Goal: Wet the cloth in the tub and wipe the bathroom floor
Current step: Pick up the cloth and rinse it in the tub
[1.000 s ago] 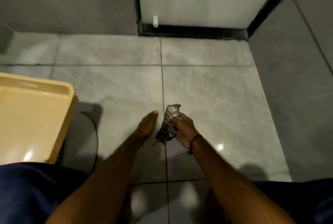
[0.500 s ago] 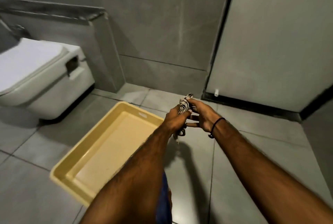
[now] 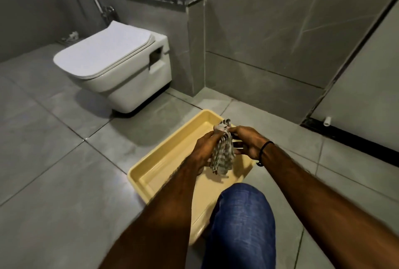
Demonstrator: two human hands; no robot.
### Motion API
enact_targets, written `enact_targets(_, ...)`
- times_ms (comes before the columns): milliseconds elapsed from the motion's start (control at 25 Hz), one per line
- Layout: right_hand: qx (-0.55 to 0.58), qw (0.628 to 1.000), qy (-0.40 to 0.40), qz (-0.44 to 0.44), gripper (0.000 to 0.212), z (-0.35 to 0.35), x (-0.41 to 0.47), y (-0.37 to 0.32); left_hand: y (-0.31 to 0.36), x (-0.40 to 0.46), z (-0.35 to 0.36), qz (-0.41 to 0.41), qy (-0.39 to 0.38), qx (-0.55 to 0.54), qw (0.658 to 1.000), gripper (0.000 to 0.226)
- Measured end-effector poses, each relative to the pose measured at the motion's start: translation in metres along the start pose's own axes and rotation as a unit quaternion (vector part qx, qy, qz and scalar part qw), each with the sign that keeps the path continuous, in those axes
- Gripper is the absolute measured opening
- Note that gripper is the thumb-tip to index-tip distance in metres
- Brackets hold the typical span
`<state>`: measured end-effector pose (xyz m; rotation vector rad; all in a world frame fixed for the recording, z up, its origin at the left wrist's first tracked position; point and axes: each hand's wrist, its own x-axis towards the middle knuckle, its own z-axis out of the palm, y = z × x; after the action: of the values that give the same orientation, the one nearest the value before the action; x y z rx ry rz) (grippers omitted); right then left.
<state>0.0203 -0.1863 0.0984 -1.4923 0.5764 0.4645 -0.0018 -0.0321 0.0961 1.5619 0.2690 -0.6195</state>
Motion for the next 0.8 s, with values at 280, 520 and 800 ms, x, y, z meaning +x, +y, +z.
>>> enact_targets(280, -0.034, 0.999, -0.004, 0.005, 0.011, 0.019, 0.037, 0.024, -0.067, 0.054, -0.023, -0.079, 0.069, -0.090, 0.990, 0.058)
enact_targets(520, -0.151, 0.983, 0.105, -0.028, 0.011, 0.001, 0.063, 0.036, -0.082, 0.048, -0.039, -0.145, 0.123, -0.161, 0.968, 0.065)
enact_targets(800, -0.129, 0.983, 0.113, -0.066, 0.013, 0.013, 0.061, 0.039, -0.089, 0.039, -0.043, -0.184, 0.240, 0.232, 0.925, 0.042)
